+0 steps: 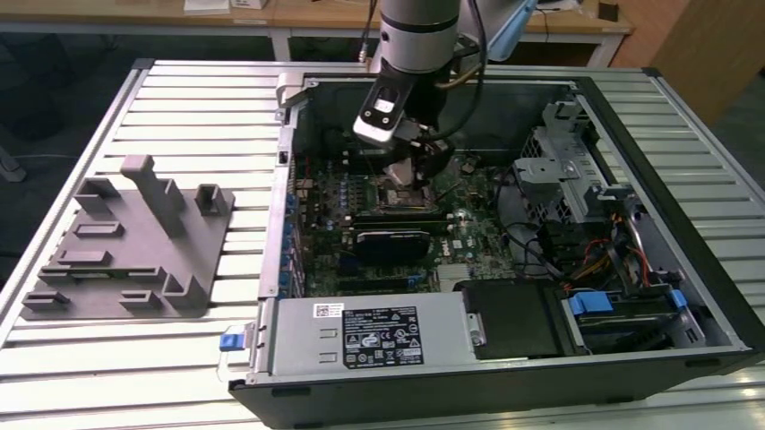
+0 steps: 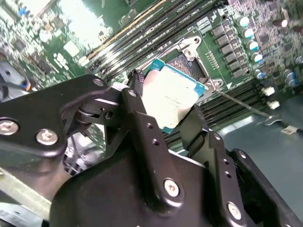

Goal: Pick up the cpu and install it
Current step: 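Place the cpu into insertion slot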

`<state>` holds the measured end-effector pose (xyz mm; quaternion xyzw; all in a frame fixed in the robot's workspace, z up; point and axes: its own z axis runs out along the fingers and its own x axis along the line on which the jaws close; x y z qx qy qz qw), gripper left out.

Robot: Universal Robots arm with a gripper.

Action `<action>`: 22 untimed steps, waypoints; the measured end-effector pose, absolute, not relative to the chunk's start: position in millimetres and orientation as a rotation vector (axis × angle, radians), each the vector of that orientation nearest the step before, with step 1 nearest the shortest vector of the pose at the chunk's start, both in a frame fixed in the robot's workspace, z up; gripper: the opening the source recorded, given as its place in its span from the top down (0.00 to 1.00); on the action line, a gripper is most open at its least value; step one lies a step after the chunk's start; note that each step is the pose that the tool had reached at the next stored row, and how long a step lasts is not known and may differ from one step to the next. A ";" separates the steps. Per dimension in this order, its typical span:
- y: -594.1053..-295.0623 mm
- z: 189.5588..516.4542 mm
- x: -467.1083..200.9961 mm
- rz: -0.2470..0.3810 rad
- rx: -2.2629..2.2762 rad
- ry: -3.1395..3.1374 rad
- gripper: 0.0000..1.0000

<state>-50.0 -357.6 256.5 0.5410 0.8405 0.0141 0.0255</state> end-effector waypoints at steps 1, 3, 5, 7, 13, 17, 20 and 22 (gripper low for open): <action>-357.6 256.5 -50.0 0.043 1.697 2.582 0.45; -357.6 256.4 -50.0 0.041 1.743 2.551 0.45; -357.6 256.4 -50.0 0.040 1.788 2.519 0.45; -357.6 256.4 -50.0 0.038 1.834 2.486 0.45; -357.6 256.2 -50.1 0.034 1.966 2.380 0.45; -357.6 256.1 -50.1 0.031 2.051 2.307 0.45; -357.6 255.9 -50.0 0.029 2.112 2.251 0.45; -357.5 255.5 -50.0 0.027 2.153 2.211 0.45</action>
